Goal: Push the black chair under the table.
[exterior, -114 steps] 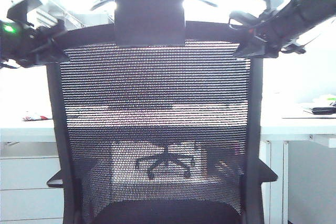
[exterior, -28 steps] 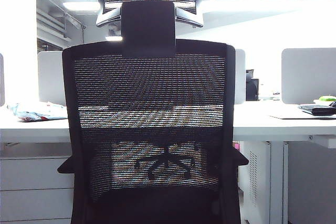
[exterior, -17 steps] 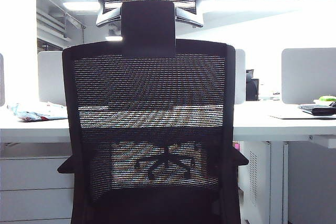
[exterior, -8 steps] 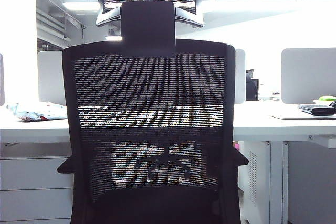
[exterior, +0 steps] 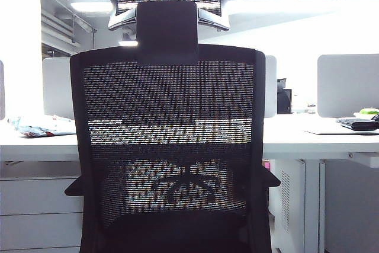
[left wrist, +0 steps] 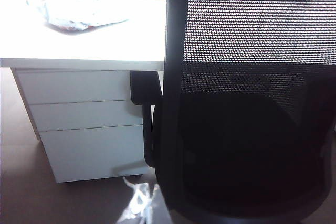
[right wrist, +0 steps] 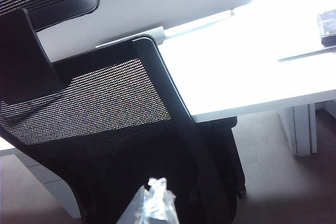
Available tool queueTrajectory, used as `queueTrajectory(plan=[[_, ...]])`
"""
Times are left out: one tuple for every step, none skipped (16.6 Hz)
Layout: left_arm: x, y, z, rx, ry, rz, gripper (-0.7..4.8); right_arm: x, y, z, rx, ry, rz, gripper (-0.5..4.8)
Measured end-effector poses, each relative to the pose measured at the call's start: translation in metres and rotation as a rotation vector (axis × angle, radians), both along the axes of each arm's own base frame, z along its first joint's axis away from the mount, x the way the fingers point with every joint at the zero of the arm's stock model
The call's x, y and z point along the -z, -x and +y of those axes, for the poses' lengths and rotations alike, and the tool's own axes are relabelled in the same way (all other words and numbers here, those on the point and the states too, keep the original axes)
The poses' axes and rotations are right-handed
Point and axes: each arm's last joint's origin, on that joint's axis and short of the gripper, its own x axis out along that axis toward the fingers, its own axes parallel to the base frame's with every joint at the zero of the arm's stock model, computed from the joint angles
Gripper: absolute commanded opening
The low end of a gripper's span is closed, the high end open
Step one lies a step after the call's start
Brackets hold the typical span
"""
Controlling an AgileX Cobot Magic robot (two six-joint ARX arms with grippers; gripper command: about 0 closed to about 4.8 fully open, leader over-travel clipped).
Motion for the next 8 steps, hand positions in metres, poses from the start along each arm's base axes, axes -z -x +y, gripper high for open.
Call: queueTrajectory(plan=[[0.0017,-0.0007,0.0,-0.001,0.004,-0.008,-0.05,0.0,0.0,0.0,0.0,0.0,0.0,0.03],[0.0025,-0.0011,0.0,-0.001,0.006,-0.013,-0.05,0.0,0.0,0.0,0.0,0.0,0.0,0.03],[0.0019,-0.0011,0.0002,-0.009,0.006,-0.018,-0.05,0.0,0.0,0.0,0.0,0.0,0.0,0.03],[0.0015,-0.0011,0.0006,-0.023,0.004,-0.023,-0.05,0.0,0.0,0.0,0.0,0.0,0.0,0.03],[0.0013,-0.0012,0.0011,-0.039,0.003,-0.025,-0.05,0.0,0.0,0.0,0.0,0.0,0.0,0.03],[0.0008,-0.0012,0.0014,-0.048,0.006,-0.03,-0.05,0.0,0.0,0.0,0.0,0.0,0.0,0.03],[0.0003,-0.0012,0.0014,-0.049,0.007,-0.035,-0.05,0.0,0.0,0.0,0.0,0.0,0.0,0.03],[0.0002,-0.0012,0.0014,-0.05,0.009,-0.036,-0.05,0.0,0.0,0.0,0.0,0.0,0.0,0.03]])
